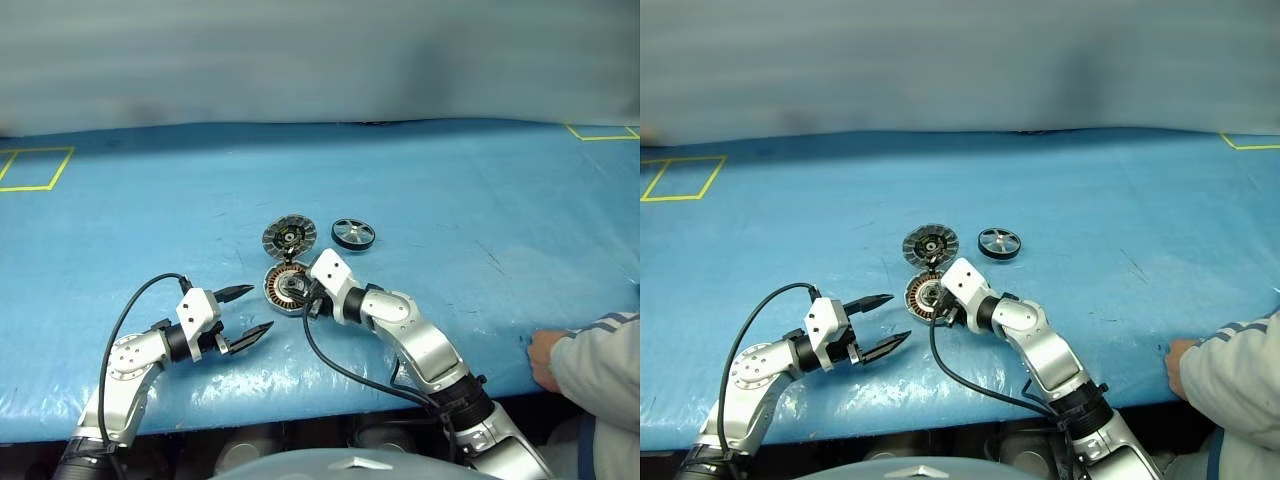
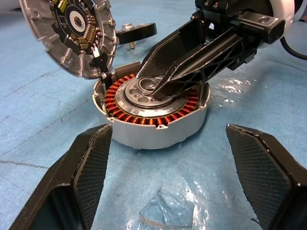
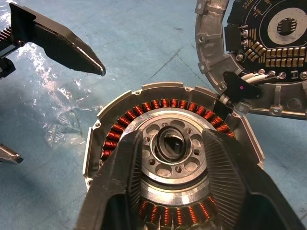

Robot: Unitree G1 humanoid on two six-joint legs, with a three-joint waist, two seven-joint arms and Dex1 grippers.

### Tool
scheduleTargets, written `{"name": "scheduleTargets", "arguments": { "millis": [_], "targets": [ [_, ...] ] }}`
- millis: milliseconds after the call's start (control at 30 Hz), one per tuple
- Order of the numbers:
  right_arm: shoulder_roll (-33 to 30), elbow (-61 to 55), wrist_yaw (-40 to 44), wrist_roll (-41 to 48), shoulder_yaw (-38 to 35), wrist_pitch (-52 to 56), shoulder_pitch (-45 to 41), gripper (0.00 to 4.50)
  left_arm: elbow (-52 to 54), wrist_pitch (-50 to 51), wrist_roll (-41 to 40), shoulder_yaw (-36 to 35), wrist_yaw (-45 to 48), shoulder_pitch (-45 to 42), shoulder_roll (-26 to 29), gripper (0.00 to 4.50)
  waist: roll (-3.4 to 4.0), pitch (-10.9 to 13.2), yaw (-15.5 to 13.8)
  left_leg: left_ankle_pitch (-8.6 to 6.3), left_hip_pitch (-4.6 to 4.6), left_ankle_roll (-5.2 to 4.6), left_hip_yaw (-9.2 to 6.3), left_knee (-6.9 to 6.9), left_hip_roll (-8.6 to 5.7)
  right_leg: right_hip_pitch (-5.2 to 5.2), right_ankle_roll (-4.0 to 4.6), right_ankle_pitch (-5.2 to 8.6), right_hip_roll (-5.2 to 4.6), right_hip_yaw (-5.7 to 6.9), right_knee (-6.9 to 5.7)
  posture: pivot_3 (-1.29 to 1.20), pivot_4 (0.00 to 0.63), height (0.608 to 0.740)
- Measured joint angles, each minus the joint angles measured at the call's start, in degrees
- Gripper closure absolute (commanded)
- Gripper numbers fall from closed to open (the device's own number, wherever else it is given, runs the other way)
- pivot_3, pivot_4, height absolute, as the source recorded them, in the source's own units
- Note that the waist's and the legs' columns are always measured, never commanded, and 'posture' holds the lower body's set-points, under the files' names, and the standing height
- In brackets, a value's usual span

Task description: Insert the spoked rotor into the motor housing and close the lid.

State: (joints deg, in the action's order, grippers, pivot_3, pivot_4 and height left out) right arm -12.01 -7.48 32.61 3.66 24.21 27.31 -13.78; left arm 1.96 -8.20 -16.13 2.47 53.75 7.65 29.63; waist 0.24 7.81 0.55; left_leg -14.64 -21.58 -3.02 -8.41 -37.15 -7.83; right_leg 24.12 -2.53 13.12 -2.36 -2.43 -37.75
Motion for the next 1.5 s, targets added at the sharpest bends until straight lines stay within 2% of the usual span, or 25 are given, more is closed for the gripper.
{"name": "scheduleTargets", "arguments": {
  "millis": [33, 400, 433, 533, 700, 733, 1100, 1500],
  "targets": [
    [-0.05, 0.0, 0.02, -0.03, 0.0, 0.0, 0.1, 1.53, 0.0, 0.01, 0.0, 0.0, 0.0, 0.0, 0.0, 0.45, 0.0, 0.0, -0.01, 0.0, 0.0, 0.0, 0.0, 0.0, 0.0, 0.0, 0.0, 0.0, 0.0, 0.0, 0.0, 0.0, 0.15, 0.74],
    [1.25, -0.19, 0.37, 1.44, -0.96, -0.49, 0.54, 1.53, 0.0, 0.2, 0.01, 0.04, 0.06, -0.02, 0.0, 0.45, 0.0, 0.0, 0.01, 0.0, 0.0, 0.0, 0.0, 0.02, 0.0, 0.02, 0.0, 0.0, 0.0, -0.01, 0.0, 0.0, 0.15, 0.74],
    [1.44, -0.25, 0.35, 1.62, -1.22, -0.49, 0.53, 1.91, 0.0, 0.21, 0.01, 0.04, 0.06, -0.02, 0.0, 0.45, 0.0, 0.0, 0.01, 0.0, -0.01, 0.0, 0.0, 0.02, 0.0, 0.02, 0.0, 0.0, 0.0, -0.01, 0.0, 0.0, 0.15, 0.74],
    [1.49, -0.29, 0.32, 1.95, -1.49, -0.49, 0.53, 2.69, 0.0, 0.28, 0.01, 0.06, 0.07, -0.02, 0.0, 0.45, 0.0, 0.0, 0.01, 0.0, -0.01, 0.01, 0.0, 0.02, 0.0, 0.03, 0.0, 0.0, 0.0, -0.01, 0.0, 0.0, 0.15, 0.74],
    [1.51, -0.27, 0.33, 2.14, -2.18, -0.5, 0.49, 4.38, 0.0, 0.37, 0.01, 0.11, 0.06, -0.03, 0.0, 0.45, 0.0, 0.0, 0.01, 0.0, -0.01, 0.0, 0.0, 0.02, 0.0, 0.03, 0.0, 0.0, 0.01, -0.01, 0.0, 0.0, 0.15, 0.74],
    [1.5, -0.26, 0.35, 2.16, -2.19, -0.5, 0.49, 4.48, 0.0, 0.39, 0.01, 0.11, 0.06, -0.03, 0.0, 0.45, 0.0, 0.0, 0.02, 0.0, -0.01, 0.0, 0.01, 0.03, 0.0, 0.03, 0.0, 0.0, 0.01, -0.01, 0.0, 0.0, 0.15, 0.74],
    [0.96, -0.21, 1.05, 1.69, -1.07, 0.41, 0.39, 4.48, 0.0, 0.42, 0.02, 0.11, 0.03, -0.02, 0.0, 0.45, 0.0, 0.0, 0.02, 0.01, -0.02, 0.0, 0.01, 0.03, 0.0, 0.05, 0.0, 0.0, 0.01, -0.02, 0.0, 0.0, 0.15, 0.74],
    [-1.34, -1.48, -0.1, -2.61, 2.34, 1.52, -1.28, 4.48, -0.04, 0.38, 0.24, 0.12, 0.07, 0.15, 0.01, 0.45, -0.01, -0.01, 0.02, -0.05, -0.01, 0.09, 0.02, 0.02, 0.01, 0.05, 0.0, 0.0, 0.01, -0.02, -0.03, 0.0, 0.15, 0.74]
  ]
}}
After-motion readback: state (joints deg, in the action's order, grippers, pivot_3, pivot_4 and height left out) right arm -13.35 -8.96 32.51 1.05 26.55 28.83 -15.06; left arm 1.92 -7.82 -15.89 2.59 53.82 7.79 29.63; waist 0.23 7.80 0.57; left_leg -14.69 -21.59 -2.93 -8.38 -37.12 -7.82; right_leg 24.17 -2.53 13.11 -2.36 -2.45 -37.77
